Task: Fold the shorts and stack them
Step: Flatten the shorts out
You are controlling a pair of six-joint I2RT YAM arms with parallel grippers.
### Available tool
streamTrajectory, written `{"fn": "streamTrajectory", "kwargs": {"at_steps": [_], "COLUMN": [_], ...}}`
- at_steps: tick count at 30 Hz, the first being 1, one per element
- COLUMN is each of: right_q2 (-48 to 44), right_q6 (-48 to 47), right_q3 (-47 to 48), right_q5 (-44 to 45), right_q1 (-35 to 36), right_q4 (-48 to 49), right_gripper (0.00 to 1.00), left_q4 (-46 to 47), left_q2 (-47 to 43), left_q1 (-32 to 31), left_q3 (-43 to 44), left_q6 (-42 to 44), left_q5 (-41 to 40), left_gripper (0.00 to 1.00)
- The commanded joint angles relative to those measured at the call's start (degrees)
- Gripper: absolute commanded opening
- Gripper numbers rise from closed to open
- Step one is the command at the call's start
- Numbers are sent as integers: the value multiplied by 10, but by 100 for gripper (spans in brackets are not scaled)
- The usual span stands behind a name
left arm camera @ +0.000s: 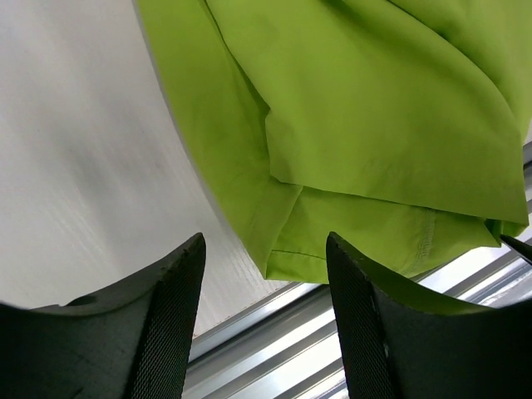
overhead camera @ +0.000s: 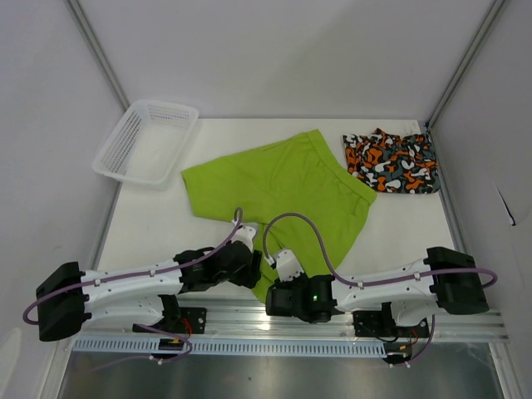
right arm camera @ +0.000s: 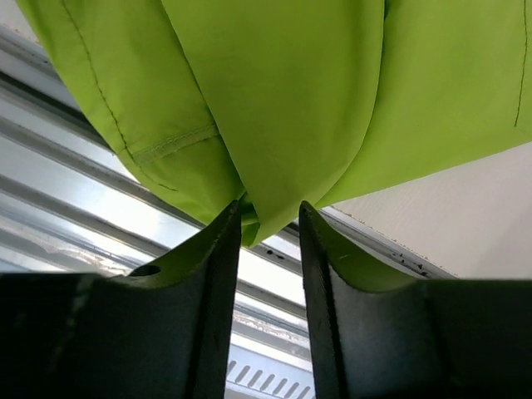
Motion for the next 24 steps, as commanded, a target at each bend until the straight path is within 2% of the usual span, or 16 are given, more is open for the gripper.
{"fn": "streamTrajectory", "kwargs": {"at_steps": [1, 3, 6, 10, 18, 24], "right_q2": [22, 26, 23, 15, 6, 4], "right_q6": [55, 72, 106, 161, 314, 400], "right_q3": [0, -1, -11, -31, -57, -89], "right_q5": [52, 77, 104, 140, 193, 182], "right_q1": [9, 11, 21, 39, 84, 96], "right_q4": [-2, -17, -20, -34, -54, -43], "right_gripper": [36, 29, 11, 0, 0, 0], "left_q4": [30, 34, 46, 58, 75, 91], "left_q2": [-21, -22, -21, -24, -5, 57], "left_q1": [-5, -5, -5, -5, -6, -16], "left_q3": [-13, -16, -23, -29, -27, -3], "left_q6": [4, 4, 15, 33, 47, 48], "left_q5": [12, 14, 22, 30, 30, 17], "left_gripper": [62, 61, 58, 56, 53, 51]}}
